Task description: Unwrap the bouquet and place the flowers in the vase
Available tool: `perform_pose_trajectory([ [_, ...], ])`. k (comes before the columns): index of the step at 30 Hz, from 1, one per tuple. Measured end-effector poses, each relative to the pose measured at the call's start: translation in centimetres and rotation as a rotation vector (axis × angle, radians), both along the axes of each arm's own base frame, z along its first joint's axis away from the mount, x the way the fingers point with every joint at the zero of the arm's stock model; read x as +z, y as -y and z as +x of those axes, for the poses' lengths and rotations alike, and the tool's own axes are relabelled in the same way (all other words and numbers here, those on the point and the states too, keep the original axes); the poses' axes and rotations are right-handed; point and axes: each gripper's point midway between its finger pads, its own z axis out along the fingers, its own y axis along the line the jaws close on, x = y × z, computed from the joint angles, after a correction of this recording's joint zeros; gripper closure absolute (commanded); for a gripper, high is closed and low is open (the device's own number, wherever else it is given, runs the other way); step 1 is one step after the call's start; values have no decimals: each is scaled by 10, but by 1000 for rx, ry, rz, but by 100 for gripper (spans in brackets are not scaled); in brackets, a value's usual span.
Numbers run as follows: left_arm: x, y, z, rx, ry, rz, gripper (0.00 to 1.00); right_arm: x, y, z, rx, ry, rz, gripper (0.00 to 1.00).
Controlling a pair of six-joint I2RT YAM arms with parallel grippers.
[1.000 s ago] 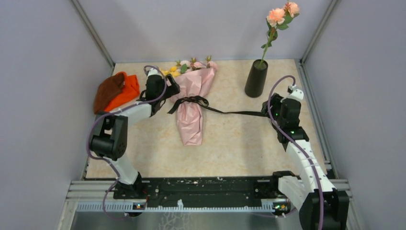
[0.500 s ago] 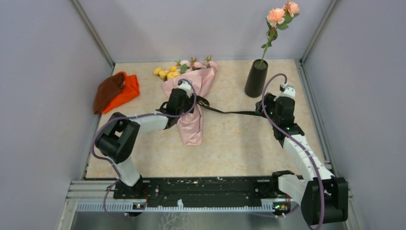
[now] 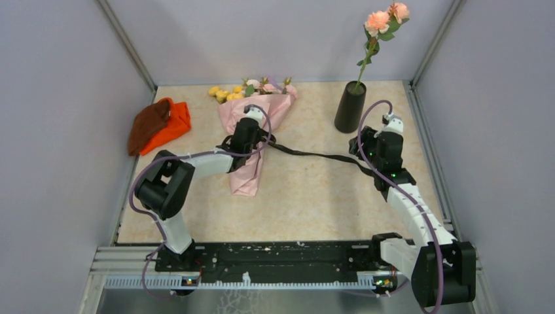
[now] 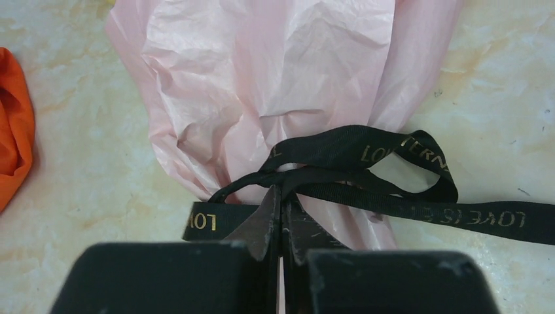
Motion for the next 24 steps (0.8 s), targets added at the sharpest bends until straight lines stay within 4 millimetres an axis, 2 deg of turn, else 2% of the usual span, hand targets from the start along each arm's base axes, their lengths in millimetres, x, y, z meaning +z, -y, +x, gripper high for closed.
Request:
perform_pose_trajectory([
  [1, 1, 0, 1, 2, 0, 0, 92, 0, 0, 0, 0, 1, 0, 45],
  [3, 4, 1, 1, 8, 1, -12, 90, -1, -1, 1, 2, 0, 1, 45],
  [5, 7, 1, 1, 9, 0, -21, 99, -2, -2, 2, 9, -2, 4, 45],
  [6, 9, 2, 0, 10, -1, -29, 100, -3, -3, 2, 14, -4, 6, 45],
  [12, 38, 0, -1, 28, 37, -68, 100, -2, -7, 2, 31, -1, 11, 45],
  [18, 64, -17, -4, 111, 90, -67, 100, -6, -14, 3, 53, -11, 13, 45],
  [21, 90, -27, -1, 169, 138, -60, 100, -12, -20, 3, 70, -31, 12, 45],
  [24, 132, -35, 4, 219, 226, -75, 100, -20, -29, 1, 98, -53, 8, 45],
])
